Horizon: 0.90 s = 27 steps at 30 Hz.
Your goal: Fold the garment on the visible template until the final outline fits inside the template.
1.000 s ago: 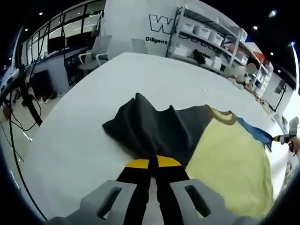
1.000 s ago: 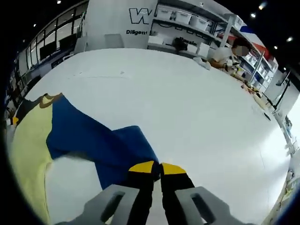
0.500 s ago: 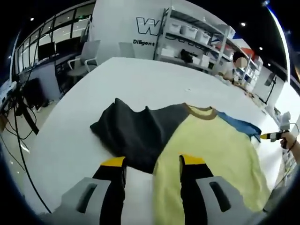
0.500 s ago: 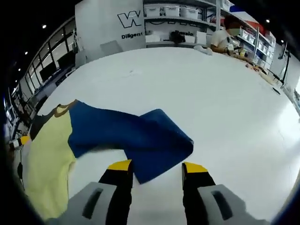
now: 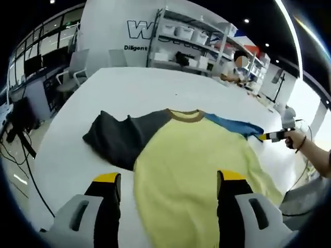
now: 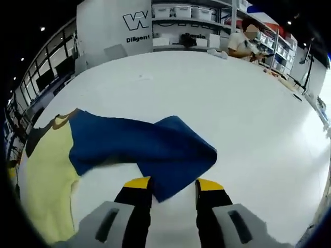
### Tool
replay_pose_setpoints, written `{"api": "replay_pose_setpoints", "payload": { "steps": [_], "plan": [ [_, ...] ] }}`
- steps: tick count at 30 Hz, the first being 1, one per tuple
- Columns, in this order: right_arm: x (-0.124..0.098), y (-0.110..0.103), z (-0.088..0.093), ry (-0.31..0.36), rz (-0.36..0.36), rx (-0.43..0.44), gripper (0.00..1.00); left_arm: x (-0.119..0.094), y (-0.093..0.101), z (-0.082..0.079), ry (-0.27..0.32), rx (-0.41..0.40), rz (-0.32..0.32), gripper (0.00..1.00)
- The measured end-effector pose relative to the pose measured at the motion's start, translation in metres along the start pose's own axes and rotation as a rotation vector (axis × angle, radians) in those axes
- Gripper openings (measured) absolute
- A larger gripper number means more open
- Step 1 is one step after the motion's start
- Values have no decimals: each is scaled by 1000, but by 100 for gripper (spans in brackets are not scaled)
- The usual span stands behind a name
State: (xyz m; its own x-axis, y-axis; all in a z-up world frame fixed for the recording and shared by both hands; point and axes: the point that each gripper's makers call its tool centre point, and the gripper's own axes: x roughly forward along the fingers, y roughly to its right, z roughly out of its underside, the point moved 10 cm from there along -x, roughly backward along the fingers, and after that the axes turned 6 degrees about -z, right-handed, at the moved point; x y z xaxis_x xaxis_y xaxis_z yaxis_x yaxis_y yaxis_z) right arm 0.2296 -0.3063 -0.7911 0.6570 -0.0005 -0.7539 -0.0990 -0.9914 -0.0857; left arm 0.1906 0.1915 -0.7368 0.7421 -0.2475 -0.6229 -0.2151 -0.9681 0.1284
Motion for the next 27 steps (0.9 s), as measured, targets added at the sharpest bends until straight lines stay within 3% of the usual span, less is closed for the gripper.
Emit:
{"api": "replay_pose_setpoints", "payload": {
  "steps": [6, 10, 14, 27],
  "plan": [
    [1, 1, -2, -2, 4, 0, 22, -12, 6, 2, 4, 6, 19, 83],
    [-1, 2, -2, 0, -6, 10, 9, -16, 11, 4, -3, -6, 53, 85],
    [-4, 5, 0, 0, -18, 6, 0, -22, 13, 5, 1, 7, 44, 86],
    [-28, 27, 0, -6, -5, -23, 0, -32, 17, 8, 1, 37, 65, 89]
  ]
}}
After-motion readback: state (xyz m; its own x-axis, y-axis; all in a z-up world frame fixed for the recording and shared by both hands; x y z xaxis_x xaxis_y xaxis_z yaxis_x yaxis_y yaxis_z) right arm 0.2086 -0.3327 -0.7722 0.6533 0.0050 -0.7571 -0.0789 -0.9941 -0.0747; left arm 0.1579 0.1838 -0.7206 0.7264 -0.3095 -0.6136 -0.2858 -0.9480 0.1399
